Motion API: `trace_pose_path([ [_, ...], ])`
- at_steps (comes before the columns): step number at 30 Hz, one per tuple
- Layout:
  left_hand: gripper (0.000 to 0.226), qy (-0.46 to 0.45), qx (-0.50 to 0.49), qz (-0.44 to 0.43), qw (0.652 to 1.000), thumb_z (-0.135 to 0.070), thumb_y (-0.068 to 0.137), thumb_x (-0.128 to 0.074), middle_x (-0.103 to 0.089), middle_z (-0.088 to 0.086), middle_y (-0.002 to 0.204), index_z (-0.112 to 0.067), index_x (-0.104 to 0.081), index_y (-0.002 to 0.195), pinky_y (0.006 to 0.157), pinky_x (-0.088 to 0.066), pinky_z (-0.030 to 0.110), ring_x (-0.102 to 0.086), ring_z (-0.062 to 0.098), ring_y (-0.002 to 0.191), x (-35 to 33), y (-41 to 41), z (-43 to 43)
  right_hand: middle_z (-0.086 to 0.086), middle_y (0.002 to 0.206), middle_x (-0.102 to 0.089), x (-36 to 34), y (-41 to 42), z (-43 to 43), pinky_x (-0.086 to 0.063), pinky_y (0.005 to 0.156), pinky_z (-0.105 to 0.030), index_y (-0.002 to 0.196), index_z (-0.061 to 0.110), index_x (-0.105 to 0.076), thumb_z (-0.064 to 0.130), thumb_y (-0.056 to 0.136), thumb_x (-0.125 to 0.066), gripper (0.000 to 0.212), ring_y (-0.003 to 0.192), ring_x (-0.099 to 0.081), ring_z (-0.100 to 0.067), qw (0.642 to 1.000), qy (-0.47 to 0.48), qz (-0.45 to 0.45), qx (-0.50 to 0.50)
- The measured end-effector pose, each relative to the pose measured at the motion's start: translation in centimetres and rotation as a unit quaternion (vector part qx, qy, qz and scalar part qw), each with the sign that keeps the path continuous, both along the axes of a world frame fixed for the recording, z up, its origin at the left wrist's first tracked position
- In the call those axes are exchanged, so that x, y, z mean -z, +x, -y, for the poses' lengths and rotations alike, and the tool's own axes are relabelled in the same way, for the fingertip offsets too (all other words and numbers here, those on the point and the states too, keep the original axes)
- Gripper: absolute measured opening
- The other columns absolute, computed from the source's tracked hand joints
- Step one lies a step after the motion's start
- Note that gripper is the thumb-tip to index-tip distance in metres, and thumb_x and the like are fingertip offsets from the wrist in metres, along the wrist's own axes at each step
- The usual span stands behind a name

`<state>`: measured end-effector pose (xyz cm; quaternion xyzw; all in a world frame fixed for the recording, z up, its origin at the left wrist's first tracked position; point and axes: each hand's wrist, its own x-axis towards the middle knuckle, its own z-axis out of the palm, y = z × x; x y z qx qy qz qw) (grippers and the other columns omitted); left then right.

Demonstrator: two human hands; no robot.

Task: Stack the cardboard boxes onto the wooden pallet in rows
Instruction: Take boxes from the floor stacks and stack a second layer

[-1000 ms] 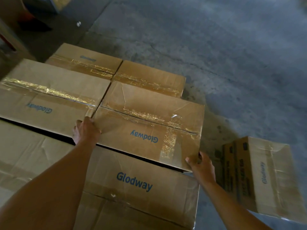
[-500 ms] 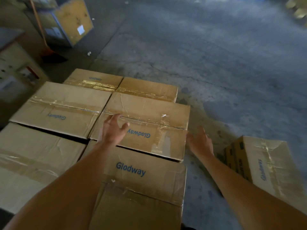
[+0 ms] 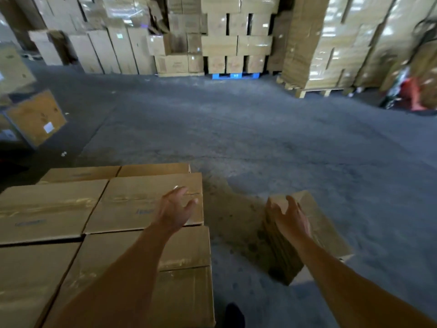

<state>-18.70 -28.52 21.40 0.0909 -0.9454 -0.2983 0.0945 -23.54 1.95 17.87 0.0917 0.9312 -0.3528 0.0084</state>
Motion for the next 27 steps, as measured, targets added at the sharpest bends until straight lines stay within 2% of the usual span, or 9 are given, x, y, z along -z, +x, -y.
trace_pose_path([
  [3,0.053,-0.005,0.034,0.005,0.999,-0.034,0.094,-0.066,-0.061,0.013,0.138,-0.008,-0.057,0.139,0.101,-0.040,0.031,-0.056,0.030,0.126,-1.1,-0.8,-4.1,-0.016,0.150,-0.047,-0.5,1.5,-5.1,-0.047,0.101,-0.047,0.152,0.017,-0.035,0.045,0.102,-0.047,0.059,0.126,-0.054,-0.038,0.999,0.006,-0.014,0.043],
  [8,0.056,0.000,0.089,0.006,0.996,-0.039,0.092,-0.068,-0.060,0.009,0.140,-0.014,-0.057,0.140,0.105,-0.039,0.028,-0.055,0.025,0.129,-2.0,-5.4,-11.2,-0.017,0.141,-0.055,0.1,1.8,-11.8,-0.045,0.090,-0.040,0.148,0.015,-0.040,0.041,0.101,-0.049,0.054,0.121,-0.056,-0.035,0.991,0.006,-0.023,0.130],
  [10,0.058,-0.022,0.120,0.010,0.992,-0.046,0.091,-0.065,-0.060,0.006,0.140,-0.017,-0.056,0.141,0.108,-0.040,0.031,-0.054,0.025,0.130,-1.8,-8.5,-13.8,-0.016,0.142,-0.055,0.7,0.8,-14.3,-0.046,0.094,-0.041,0.149,0.016,-0.039,0.044,0.100,-0.051,0.057,0.123,-0.056,-0.035,0.987,-0.004,-0.024,0.161],
  [15,0.063,-0.044,0.188,0.011,0.981,-0.053,0.088,-0.065,-0.060,0.005,0.140,-0.019,-0.057,0.140,0.107,-0.040,0.030,-0.055,0.023,0.129,-0.2,-17.4,-21.8,-0.015,0.153,-0.044,2.7,-3.8,-21.5,-0.042,0.103,-0.043,0.154,0.016,-0.034,0.047,0.100,-0.052,0.065,0.133,-0.049,-0.036,0.974,-0.035,-0.010,0.224],
  [21,0.064,-0.043,0.254,0.056,0.965,-0.049,0.090,-0.066,-0.057,0.009,0.143,-0.015,-0.054,0.142,0.107,-0.042,0.037,-0.054,0.026,0.131,2.5,-26.2,-31.6,-0.017,0.152,-0.045,4.4,-10.0,-28.5,-0.039,0.106,-0.039,0.151,0.012,-0.038,0.049,0.099,-0.053,0.066,0.136,-0.047,-0.035,0.963,-0.043,0.023,0.265],
  [27,0.065,-0.060,0.299,0.103,0.947,-0.050,0.092,-0.064,-0.054,0.007,0.147,-0.018,-0.049,0.146,0.106,-0.041,0.034,-0.051,0.025,0.133,4.8,-34.2,-36.8,-0.015,0.154,-0.043,6.8,-16.0,-32.7,-0.037,0.108,-0.040,0.152,0.013,-0.037,0.050,0.099,-0.053,0.067,0.139,-0.043,-0.033,0.945,-0.065,0.053,0.315],
])
